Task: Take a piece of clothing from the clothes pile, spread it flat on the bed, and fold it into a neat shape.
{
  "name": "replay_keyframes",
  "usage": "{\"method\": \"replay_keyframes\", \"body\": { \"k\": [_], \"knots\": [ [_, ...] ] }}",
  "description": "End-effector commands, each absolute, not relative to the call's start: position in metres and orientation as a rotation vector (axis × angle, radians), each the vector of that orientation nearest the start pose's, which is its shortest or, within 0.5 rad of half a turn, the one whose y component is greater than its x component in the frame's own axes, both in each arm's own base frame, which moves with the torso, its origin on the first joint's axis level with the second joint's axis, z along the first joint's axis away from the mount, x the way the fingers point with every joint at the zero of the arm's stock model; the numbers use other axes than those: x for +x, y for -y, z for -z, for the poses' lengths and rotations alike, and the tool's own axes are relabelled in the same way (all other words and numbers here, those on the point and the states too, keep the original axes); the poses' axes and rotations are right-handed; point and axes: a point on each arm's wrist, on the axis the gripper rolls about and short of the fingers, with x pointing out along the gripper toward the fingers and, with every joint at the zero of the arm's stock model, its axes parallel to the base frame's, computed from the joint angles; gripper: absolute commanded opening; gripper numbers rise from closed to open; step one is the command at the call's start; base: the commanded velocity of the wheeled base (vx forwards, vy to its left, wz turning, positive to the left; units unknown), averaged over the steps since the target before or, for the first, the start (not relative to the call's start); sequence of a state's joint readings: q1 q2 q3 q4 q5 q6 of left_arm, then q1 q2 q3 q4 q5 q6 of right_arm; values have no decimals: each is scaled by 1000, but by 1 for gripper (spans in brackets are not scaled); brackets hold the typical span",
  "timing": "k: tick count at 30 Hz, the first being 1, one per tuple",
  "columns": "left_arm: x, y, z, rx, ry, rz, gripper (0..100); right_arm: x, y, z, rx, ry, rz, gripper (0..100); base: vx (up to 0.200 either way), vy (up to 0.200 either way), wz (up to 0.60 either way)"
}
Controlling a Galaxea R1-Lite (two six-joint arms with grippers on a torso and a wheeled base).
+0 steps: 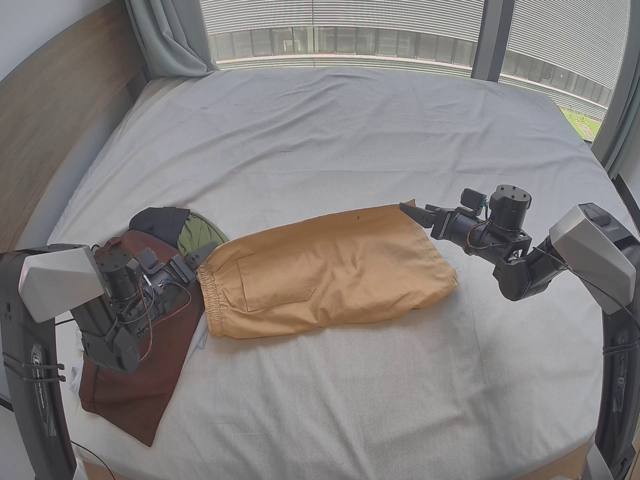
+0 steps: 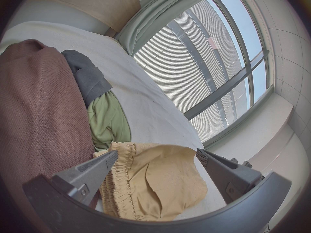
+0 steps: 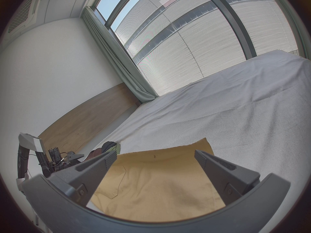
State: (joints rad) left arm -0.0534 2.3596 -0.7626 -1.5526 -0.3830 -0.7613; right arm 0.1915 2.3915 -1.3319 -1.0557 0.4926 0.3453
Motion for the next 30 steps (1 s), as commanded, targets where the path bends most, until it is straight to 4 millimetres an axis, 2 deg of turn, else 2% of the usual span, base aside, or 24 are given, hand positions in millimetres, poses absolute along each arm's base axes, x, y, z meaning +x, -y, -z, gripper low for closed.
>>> {"method": "replay_keyframes", "body": {
  "k": [1, 13, 20, 24, 25, 30],
  "knots": [
    [388, 29, -16, -760, -230, 385, 100, 458, -100, -85, 333, -126, -676, 100, 0, 0, 0],
    [387, 27, -19, -759, -224, 383, 100, 444, -102, -78, 334, -142, -686, 100, 0, 0, 0],
    [370, 29, -62, -750, -158, 429, 100, 412, -103, -87, 339, -159, -701, 100, 0, 0, 0],
    [365, 29, -74, -745, -135, 444, 100, 398, -100, -93, 370, -177, -697, 100, 0, 0, 0],
    [362, 29, -79, -743, -125, 449, 100, 387, -99, -100, 383, -184, -689, 100, 0, 0, 0],
    [355, 31, -87, -737, -123, 475, 100, 364, -101, -109, 406, -209, -692, 100, 0, 0, 0]
  ]
}}
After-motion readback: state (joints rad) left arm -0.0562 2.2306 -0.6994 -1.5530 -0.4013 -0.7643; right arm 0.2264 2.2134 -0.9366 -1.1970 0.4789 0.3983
